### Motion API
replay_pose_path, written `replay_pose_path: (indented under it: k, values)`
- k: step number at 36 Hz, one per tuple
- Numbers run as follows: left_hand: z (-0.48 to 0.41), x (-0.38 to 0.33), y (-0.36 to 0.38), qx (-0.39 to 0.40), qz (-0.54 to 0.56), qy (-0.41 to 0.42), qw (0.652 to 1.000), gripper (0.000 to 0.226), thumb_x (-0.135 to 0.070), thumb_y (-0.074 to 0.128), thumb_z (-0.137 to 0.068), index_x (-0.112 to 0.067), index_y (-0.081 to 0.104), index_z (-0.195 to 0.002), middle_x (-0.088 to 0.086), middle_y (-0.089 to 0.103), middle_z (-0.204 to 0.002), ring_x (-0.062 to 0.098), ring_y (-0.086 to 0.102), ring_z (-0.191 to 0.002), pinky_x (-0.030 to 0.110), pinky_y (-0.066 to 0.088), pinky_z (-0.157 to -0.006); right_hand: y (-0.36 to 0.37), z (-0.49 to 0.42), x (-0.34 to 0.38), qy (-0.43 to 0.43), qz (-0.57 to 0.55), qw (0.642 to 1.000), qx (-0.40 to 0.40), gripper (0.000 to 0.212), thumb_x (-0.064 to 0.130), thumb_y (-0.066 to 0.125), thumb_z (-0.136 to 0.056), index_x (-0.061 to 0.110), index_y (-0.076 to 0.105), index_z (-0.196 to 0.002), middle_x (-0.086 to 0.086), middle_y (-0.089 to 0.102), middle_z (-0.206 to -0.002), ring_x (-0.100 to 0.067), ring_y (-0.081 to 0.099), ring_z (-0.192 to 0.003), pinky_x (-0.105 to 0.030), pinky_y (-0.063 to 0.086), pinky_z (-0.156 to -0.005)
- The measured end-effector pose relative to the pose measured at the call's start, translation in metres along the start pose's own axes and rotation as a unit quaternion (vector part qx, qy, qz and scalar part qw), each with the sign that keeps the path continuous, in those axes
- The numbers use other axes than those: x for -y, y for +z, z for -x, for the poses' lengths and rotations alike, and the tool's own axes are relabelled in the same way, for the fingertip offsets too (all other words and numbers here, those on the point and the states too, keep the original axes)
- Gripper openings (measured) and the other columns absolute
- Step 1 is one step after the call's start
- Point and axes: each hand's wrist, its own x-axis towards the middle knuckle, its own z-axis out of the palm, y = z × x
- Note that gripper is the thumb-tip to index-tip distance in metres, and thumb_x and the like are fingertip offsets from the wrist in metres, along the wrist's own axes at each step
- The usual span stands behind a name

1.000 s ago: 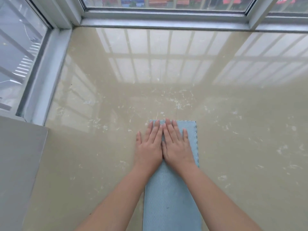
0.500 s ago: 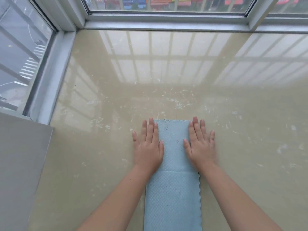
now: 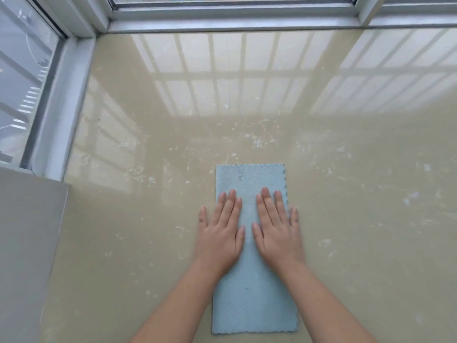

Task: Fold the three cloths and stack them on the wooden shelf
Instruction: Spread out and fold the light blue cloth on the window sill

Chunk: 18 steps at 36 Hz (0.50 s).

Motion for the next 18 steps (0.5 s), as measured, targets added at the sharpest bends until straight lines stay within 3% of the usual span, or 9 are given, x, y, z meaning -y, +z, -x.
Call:
replay_pose_path:
  k: [3,6,11,15,18]
  values:
    - [0.001,0.007,-0.003,0.009,-0.005,-0.006,1.0,0.058,-0.037,0.031,-0.089,-0.015,0.028,-0.143,-0.007,-0.005,-0.158,0.008,-0.007,-0.144,0.056,0.035,-0.099,-0.003,0.002,-0.016,0.019,-0.009,1.0,0.005,0.06,0.036,0.03,-0.088,0.015,0.024,-0.143,0.013,-0.012,-0.156,-0.009,-0.009,-0.144,-0.048,0.014,-0.106]
    - [0.005,0.018,-0.006,0.02,-0.01,-0.017,1.0,0.058,-0.037,0.03,-0.09,-0.012,0.028,-0.142,-0.003,0.012,-0.157,0.008,-0.008,-0.144,0.059,0.036,-0.097,-0.007,0.005,-0.03,0.015,-0.013,1.0,0.01,0.06,0.035,0.03,-0.088,0.013,0.022,-0.144,0.013,-0.012,-0.156,-0.007,-0.01,-0.143,-0.047,0.011,-0.107]
    - [0.024,0.027,-0.015,-0.007,-0.005,-0.03,1.0,0.058,-0.04,0.005,-0.099,-0.007,0.022,-0.144,-0.003,-0.009,-0.158,0.011,-0.008,-0.145,0.051,0.014,-0.111,-0.026,0.018,-0.027,0.036,-0.041,0.998,-0.008,0.059,0.03,0.031,-0.089,0.008,0.021,-0.144,-0.003,0.021,-0.153,-0.007,-0.01,-0.143,-0.055,0.017,-0.107]
    - [0.041,0.003,-0.021,-0.019,0.029,0.027,0.999,0.053,-0.035,0.008,-0.1,-0.007,0.027,-0.141,-0.005,-0.008,-0.158,0.014,-0.001,-0.145,0.046,0.008,-0.113,-0.034,0.036,0.004,0.001,-0.063,0.998,-0.014,0.063,0.026,0.03,-0.09,0.013,0.011,-0.149,0.004,-0.005,-0.158,-0.013,-0.004,-0.145,-0.046,0.004,-0.113]
    - [0.052,-0.015,-0.013,0.009,0.044,0.05,0.998,0.052,-0.032,0.008,-0.101,-0.009,0.026,-0.144,-0.003,-0.004,-0.158,0.015,0.004,-0.145,0.043,0.008,-0.113,-0.021,0.051,0.026,-0.011,-0.047,0.999,-0.003,0.068,0.026,0.031,-0.089,0.014,0.002,-0.15,0.003,-0.006,-0.158,-0.016,-0.002,-0.145,-0.046,0.005,-0.112]
